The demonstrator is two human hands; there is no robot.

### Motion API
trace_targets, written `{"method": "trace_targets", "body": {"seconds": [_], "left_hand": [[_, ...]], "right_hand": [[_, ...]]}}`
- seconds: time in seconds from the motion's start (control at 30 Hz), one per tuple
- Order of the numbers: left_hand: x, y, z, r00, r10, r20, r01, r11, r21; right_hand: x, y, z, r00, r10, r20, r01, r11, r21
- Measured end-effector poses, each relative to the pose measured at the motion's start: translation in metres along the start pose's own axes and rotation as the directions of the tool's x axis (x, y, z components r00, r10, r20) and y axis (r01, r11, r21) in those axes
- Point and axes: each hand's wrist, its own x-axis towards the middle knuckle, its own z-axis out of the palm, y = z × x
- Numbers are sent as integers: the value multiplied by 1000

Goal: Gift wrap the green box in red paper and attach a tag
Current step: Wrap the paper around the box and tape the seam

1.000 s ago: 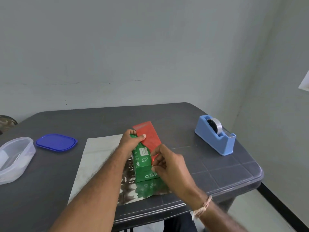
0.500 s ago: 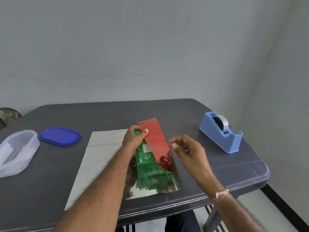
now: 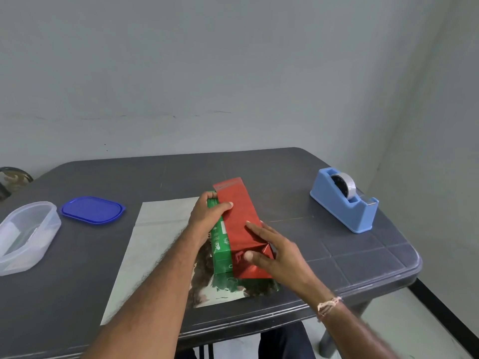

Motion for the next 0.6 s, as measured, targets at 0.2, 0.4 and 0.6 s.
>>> {"method": "trace_targets", "body": {"seconds": [0.2, 0.4, 0.6], "left_hand": [[-4, -2, -1, 999, 21, 29, -20, 1000, -11], [8, -18, -1, 998, -40, 43, 40, 999, 22], [-11, -3, 9, 999, 8, 53, 1, 986, -168]], "right_hand": [[24, -22, -22, 988, -44, -147, 53, 997, 56], [65, -29, -10, 989, 41, 145, 18, 922, -386], [66, -22, 3, 986, 116, 121, -51, 895, -443]]}}
